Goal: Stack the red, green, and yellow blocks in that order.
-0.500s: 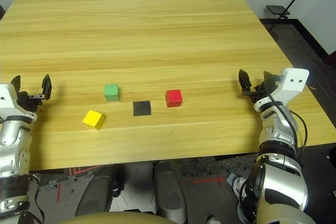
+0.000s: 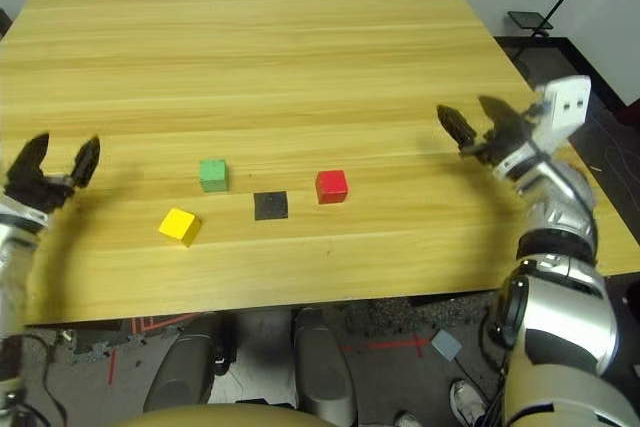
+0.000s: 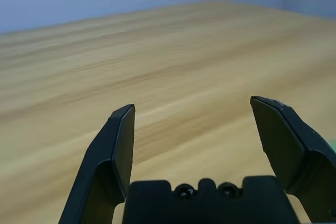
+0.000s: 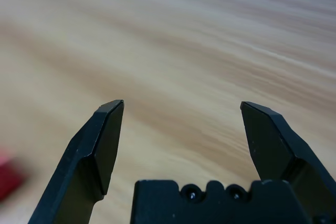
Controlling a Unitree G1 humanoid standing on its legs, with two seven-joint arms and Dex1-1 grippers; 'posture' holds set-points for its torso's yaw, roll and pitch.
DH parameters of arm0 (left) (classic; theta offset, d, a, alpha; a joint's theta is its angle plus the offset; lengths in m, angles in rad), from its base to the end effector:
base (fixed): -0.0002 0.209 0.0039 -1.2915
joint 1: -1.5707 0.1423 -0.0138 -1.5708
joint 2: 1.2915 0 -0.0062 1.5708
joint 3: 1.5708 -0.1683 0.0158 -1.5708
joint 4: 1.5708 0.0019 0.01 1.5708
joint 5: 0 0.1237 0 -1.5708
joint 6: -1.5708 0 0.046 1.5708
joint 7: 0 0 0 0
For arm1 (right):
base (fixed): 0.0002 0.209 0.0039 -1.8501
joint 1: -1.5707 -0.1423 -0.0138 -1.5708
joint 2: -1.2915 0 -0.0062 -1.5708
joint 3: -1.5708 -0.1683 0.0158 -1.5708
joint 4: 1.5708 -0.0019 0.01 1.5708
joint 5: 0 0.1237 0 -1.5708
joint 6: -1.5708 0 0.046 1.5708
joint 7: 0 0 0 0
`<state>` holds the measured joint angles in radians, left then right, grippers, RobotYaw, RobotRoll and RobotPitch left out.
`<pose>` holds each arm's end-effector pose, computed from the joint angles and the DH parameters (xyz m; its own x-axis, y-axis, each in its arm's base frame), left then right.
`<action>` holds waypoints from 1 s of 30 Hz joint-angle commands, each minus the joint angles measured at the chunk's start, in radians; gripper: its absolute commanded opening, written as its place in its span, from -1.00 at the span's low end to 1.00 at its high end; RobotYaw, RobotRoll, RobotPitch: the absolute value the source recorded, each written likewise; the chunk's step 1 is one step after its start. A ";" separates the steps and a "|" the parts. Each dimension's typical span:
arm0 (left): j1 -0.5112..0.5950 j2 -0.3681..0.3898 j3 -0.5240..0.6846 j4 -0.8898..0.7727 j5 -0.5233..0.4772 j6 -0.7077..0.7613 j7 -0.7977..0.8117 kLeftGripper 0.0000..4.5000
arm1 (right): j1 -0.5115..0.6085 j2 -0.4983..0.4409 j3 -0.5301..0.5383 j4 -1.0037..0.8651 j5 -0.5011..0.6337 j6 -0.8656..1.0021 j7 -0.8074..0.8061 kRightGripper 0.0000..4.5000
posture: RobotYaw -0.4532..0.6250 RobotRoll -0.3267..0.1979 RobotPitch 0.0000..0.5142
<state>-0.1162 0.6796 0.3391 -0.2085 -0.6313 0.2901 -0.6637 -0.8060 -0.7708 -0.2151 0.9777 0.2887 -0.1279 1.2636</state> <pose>0.1937 0.2795 0.1747 0.8453 -0.5186 0.1286 0.5002 0.8527 0.1504 0.2725 -0.3369 0.1869 0.7378 0.6728 -0.0555 -0.6664 0.7127 -0.2193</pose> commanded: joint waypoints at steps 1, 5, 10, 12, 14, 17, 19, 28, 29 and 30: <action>-0.008 0.087 -0.052 -0.011 -0.007 0.052 -0.150 1.00 | -0.003 -0.020 0.097 -0.043 -0.053 -0.021 0.192 0.99 | 0.23 -0.06 -0.34; -0.036 0.158 -0.133 -0.017 0.035 0.055 -0.260 1.00 | 0.005 -0.048 0.226 -0.109 -0.071 -0.053 0.345 0.99 | 0.22 -0.04 -0.34; -0.093 0.155 -0.221 -0.003 0.112 0.011 -0.318 1.00 | -0.012 -0.091 0.413 -0.177 -0.014 -0.068 0.351 0.99 | 0.26 -0.07 -0.36; -0.111 0.137 -0.258 0.000 0.150 -0.011 -0.322 1.00 | -0.026 -0.098 0.489 -0.185 -0.008 -0.109 0.351 0.99 | 0.27 -0.08 -0.36; -0.119 0.124 -0.273 0.001 0.168 -0.017 -0.322 1.00 | -0.039 -0.096 0.533 -0.184 0.005 -0.128 0.351 0.99 | 0.29 -0.09 -0.36; -0.127 0.105 -0.299 0.001 0.192 -0.018 -0.318 1.00 | -0.071 -0.057 0.548 -0.157 0.013 -0.134 0.351 0.99 | 0.31 -0.09 -0.35; -0.135 0.095 -0.311 0.002 0.204 -0.020 -0.317 1.00 | -0.089 -0.036 0.562 -0.138 0.007 -0.150 0.351 0.99 | 0.33 -0.09 -0.35; -0.142 0.057 -0.331 -0.001 0.247 -0.024 -0.308 1.00 | -0.137 0.050 0.603 -0.062 -0.015 -0.169 0.351 0.99 | 0.40 -0.12 -0.34; -0.141 0.056 -0.331 0.001 0.251 -0.026 -0.309 1.00 | -0.136 0.053 0.612 -0.054 -0.022 -0.167 0.351 0.99 | 0.41 -0.12 -0.34; -0.140 0.055 -0.330 0.001 0.254 -0.025 -0.307 1.00 | -0.136 0.056 0.620 -0.048 -0.025 -0.168 0.351 0.99 | 0.41 -0.12 -0.34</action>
<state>-0.2683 0.7394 0.0210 -0.2093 -0.3927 0.2770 -0.9703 -0.9400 -0.7156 0.3855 0.9118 0.2771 -0.2893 1.6079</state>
